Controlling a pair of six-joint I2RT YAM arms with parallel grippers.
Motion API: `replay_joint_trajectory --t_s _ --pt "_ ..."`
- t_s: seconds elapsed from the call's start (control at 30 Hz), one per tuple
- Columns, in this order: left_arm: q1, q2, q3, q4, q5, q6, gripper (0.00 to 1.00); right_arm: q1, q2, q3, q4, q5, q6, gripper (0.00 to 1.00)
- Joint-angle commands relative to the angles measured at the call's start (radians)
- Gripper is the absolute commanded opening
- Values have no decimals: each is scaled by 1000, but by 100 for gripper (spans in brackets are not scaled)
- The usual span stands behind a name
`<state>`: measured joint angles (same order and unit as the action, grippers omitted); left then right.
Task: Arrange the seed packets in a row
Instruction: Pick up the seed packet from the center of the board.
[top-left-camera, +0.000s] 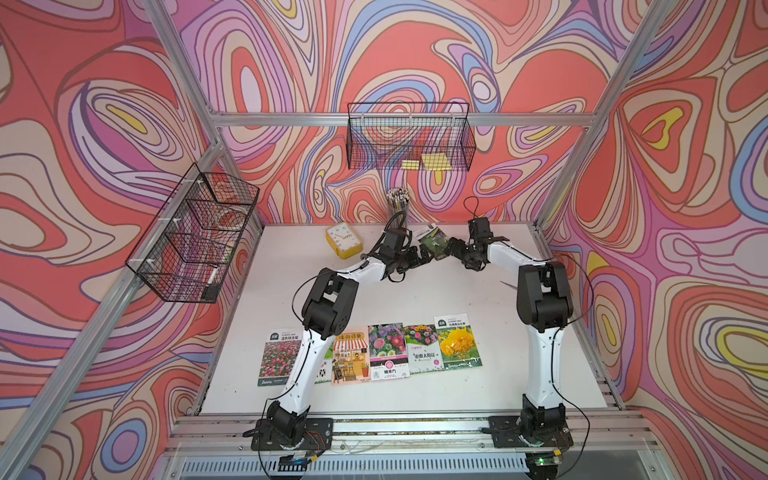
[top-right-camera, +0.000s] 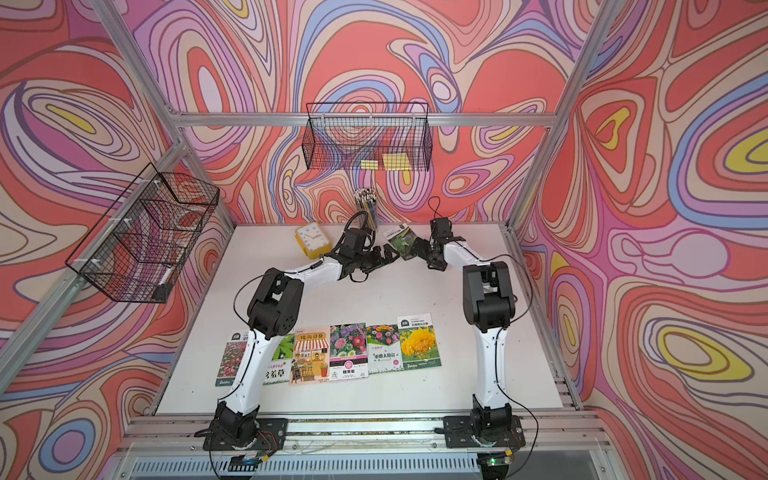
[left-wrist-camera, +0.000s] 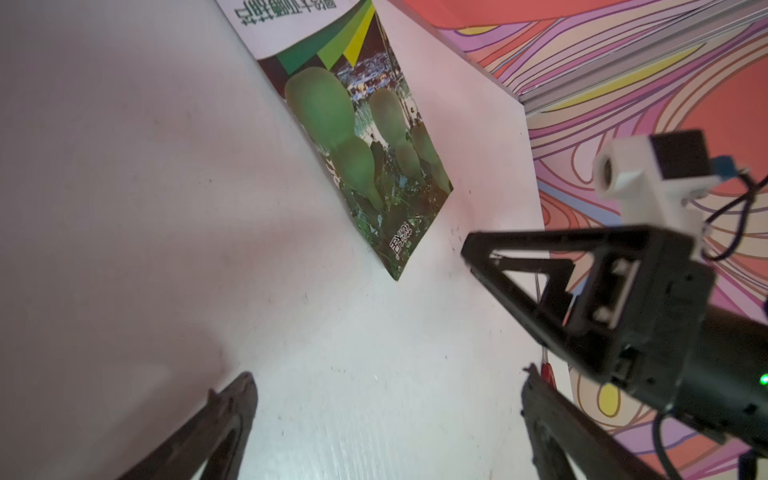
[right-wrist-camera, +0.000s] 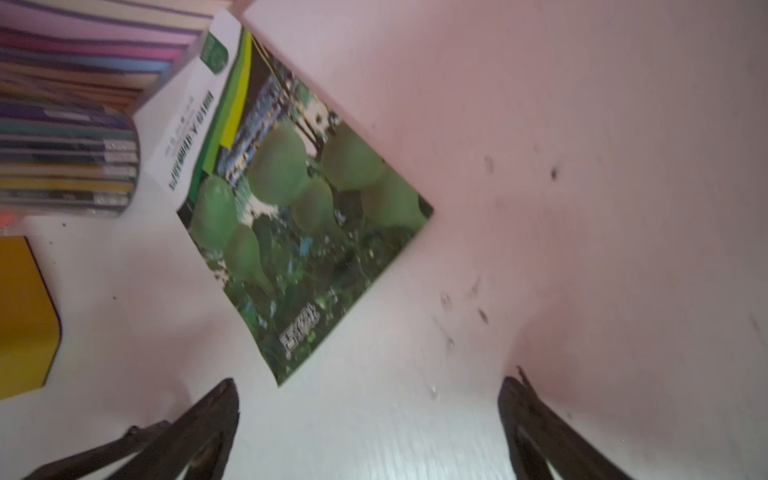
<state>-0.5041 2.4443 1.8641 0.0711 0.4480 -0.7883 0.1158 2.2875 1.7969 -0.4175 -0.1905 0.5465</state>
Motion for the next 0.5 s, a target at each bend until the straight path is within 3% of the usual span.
replay_joint_trajectory --t_s 0.0,0.27,0.47 --pt "10 71 81 75 -12 -74 99 -21 69 143 47 -53 -3 98" --pt "21 257 257 147 -12 -338 99 -73 427 599 -27 -212 77 98" --pt "19 349 359 138 4 -461 99 -76 553 676 58 -316 172 98"
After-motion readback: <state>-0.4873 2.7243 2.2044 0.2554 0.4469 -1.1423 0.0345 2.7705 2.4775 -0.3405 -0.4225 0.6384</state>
